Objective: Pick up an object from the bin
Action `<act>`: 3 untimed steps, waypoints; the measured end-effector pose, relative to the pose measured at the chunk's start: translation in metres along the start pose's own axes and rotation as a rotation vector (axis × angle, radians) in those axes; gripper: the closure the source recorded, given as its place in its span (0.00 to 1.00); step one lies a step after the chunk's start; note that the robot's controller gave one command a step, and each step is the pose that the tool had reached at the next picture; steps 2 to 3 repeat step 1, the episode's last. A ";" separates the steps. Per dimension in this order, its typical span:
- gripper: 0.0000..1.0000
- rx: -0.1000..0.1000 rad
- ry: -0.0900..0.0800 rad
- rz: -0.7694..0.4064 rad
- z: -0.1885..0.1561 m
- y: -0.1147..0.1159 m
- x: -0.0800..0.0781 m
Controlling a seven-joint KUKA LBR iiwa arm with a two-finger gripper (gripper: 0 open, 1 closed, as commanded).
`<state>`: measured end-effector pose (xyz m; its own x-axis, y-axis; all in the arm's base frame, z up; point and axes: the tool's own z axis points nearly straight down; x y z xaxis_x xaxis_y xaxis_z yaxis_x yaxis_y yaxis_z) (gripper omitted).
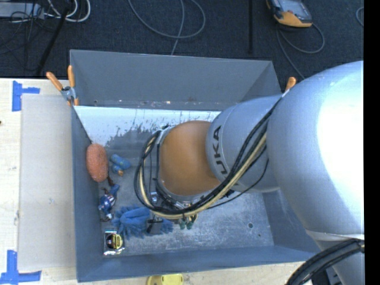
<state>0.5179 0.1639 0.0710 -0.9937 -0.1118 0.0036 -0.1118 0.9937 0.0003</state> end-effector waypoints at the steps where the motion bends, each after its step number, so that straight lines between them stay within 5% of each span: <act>1: 1.00 0.000 -0.001 0.001 -0.005 0.000 0.000; 3: 1.00 0.000 -0.001 0.001 -0.005 0.000 0.000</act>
Offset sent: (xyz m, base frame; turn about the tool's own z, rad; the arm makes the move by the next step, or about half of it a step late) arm 0.0000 0.0001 0.0639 0.0000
